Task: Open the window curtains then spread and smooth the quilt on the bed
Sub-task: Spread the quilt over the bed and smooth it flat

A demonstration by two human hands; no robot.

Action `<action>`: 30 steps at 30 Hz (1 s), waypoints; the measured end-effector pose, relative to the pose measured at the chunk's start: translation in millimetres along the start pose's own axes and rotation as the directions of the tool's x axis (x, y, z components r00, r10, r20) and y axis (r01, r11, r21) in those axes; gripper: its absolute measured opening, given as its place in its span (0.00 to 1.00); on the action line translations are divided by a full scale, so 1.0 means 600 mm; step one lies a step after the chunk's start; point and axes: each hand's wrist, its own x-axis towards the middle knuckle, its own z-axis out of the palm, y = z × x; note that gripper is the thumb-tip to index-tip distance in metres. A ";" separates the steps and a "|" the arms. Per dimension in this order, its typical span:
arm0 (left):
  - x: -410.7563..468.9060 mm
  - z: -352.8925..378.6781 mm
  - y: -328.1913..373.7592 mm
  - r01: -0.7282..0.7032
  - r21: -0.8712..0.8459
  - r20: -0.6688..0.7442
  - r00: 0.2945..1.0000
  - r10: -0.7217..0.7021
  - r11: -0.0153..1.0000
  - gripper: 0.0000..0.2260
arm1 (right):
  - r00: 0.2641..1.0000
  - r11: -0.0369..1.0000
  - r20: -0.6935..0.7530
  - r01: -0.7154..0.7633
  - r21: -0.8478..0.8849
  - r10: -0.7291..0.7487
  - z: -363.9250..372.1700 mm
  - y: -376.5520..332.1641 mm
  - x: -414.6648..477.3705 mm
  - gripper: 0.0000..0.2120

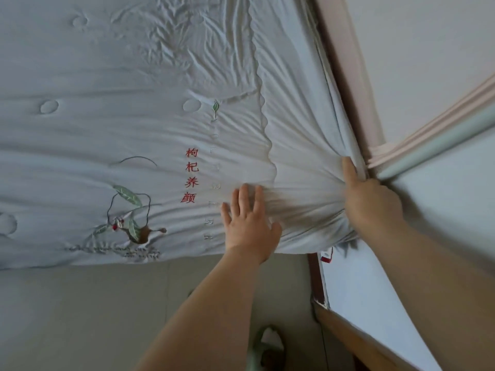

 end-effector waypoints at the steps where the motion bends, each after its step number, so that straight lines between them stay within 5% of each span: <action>1: -0.001 0.002 -0.004 -0.007 0.008 0.007 1.000 0.007 1.000 0.36 | 1.000 1.000 0.017 0.003 -0.009 -0.003 0.004 0.002 0.000 0.34; 8: -0.035 0.031 -0.059 0.068 -0.019 0.023 0.997 -0.067 0.998 0.34 | 0.988 0.940 0.144 -0.107 0.325 0.063 0.030 -0.022 -0.008 0.49; 12: -0.045 0.034 -0.062 0.081 0.007 0.036 0.996 -0.081 0.997 0.34 | 0.999 0.920 0.038 -0.010 0.392 -0.005 0.047 -0.014 -0.017 0.39; 17: -0.046 0.033 -0.045 0.003 0.055 0.000 1.000 -0.003 0.998 0.36 | 1.000 0.986 -0.011 0.028 0.166 -0.027 0.021 0.040 -0.036 0.35; 30: -0.046 0.025 -0.082 0.012 -0.081 0.063 0.998 -0.007 0.997 0.30 | 0.995 0.996 0.076 -0.066 -0.060 0.071 0.039 -0.035 -0.021 0.38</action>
